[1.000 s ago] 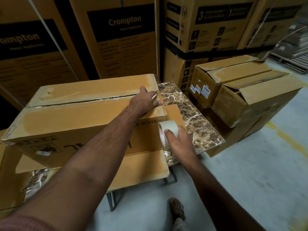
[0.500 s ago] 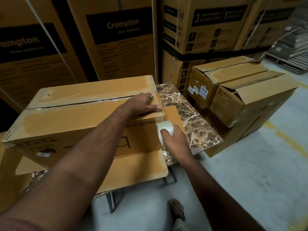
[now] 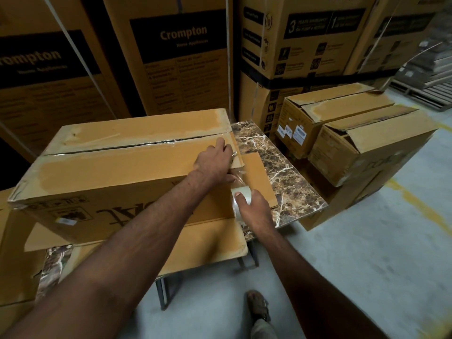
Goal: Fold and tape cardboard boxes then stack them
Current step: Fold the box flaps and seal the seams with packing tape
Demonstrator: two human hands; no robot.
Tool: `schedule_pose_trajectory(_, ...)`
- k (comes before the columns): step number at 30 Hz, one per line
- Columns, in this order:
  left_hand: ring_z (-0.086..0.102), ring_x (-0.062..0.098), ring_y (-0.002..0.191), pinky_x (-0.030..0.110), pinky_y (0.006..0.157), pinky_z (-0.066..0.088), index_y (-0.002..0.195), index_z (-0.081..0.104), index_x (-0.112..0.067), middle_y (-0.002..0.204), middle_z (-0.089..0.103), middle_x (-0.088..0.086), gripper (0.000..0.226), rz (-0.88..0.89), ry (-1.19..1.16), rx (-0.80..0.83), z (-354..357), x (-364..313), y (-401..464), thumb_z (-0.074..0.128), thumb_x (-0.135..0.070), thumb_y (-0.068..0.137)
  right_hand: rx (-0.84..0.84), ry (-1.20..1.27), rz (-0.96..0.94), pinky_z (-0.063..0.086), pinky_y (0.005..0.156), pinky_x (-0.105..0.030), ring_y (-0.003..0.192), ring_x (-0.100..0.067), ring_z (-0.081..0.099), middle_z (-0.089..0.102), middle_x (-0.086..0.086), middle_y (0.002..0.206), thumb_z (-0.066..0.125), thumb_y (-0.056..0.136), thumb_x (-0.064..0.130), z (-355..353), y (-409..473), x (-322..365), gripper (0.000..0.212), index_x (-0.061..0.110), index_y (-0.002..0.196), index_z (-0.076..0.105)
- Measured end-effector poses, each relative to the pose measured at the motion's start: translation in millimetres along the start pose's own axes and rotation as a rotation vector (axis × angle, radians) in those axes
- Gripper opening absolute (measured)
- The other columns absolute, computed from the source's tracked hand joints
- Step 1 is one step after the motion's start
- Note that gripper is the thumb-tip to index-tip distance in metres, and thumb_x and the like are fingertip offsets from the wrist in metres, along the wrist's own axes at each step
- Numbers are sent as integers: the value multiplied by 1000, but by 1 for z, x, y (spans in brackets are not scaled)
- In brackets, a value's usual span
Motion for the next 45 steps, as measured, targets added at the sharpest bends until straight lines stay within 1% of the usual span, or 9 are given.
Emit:
schedule_pose_trajectory(4, 53, 27, 114, 39, 82, 53, 139, 41, -10, 137, 37, 10, 84, -67, 33, 6, 0, -12, -1, 75, -58, 78, -30, -19, -37, 43, 72, -32, 86, -19, 56, 52, 8, 85, 50, 102, 48, 2, 2, -3, 34, 14, 106, 52)
schedule_pose_trajectory(7, 55, 25, 109, 36, 75, 52, 135, 44, -9, 133, 40, 10, 88, -81, 65, -8, -1, -19, 2, 77, -62, 73, -150, -17, -55, 51, 90, -43, 106, -23, 58, 60, -4, 118, 44, 100, 58, -3, 8, -1, 57, 12, 132, 51)
schedule_pose_trajectory(10, 57, 26, 111, 38, 78, 55, 139, 41, -9, 137, 39, 11, 88, -45, 44, -10, -2, -15, 6, 78, -57, 76, -341, -131, -284, 47, 99, -47, 125, -25, 48, 50, -9, 140, 49, 99, 53, -23, 18, 8, 61, 12, 145, 44)
schedule_pose_trajectory(16, 53, 26, 115, 37, 89, 54, 147, 36, -13, 144, 32, 11, 86, 100, -194, 77, 0, 18, 11, 76, -51, 81, -207, -517, -628, 27, 116, -52, 145, -27, 28, 36, -9, 155, 59, 90, 63, -37, 58, 40, 78, 22, 152, 34)
schedule_pose_trajectory(23, 51, 28, 120, 38, 93, 54, 152, 29, -14, 149, 27, 13, 91, 146, -196, 77, 5, 18, 12, 73, -52, 83, -159, -520, -557, 21, 114, -66, 150, -38, 16, 12, -19, 165, 39, 72, 90, -26, 84, 10, 116, 20, 159, 7)
schedule_pose_trajectory(31, 49, 29, 124, 37, 94, 54, 155, 22, -13, 154, 21, 13, 96, 102, -173, 86, 9, 18, 6, 75, -48, 83, -46, -600, -612, 11, 119, -66, 153, -36, 2, -5, -17, 167, 63, 67, 83, -25, 92, 14, 131, 25, 155, -15)
schedule_pose_trajectory(35, 50, 28, 123, 34, 93, 54, 154, 25, -12, 152, 22, 13, 90, 113, -206, 63, 1, 24, 8, 74, -44, 85, -184, -433, -710, 12, 118, -62, 152, -35, 10, 3, -16, 167, 40, 70, 93, -35, 86, 42, 116, 30, 156, -4)
schedule_pose_trajectory(38, 49, 28, 124, 35, 97, 53, 154, 26, -10, 151, 22, 14, 88, 119, -268, 74, 1, 27, 9, 72, -43, 86, -189, -459, -723, 16, 118, -64, 151, -36, 14, 9, -18, 166, 45, 74, 86, -30, 90, 49, 107, 33, 155, -2)
schedule_pose_trajectory(45, 50, 27, 123, 35, 93, 52, 153, 27, -14, 152, 25, 12, 90, 127, -190, 44, 8, 19, 4, 73, -49, 84, -74, -610, -561, 12, 119, -65, 153, -36, 3, -4, -15, 167, 53, 71, 84, -16, 97, 8, 125, 21, 160, -9)
Point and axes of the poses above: each hand's wrist, its own y-axis towards the middle knuckle, its own z-axis out of the palm, x = y × z, the point moved 3 cm from there along y, towards the middle knuckle
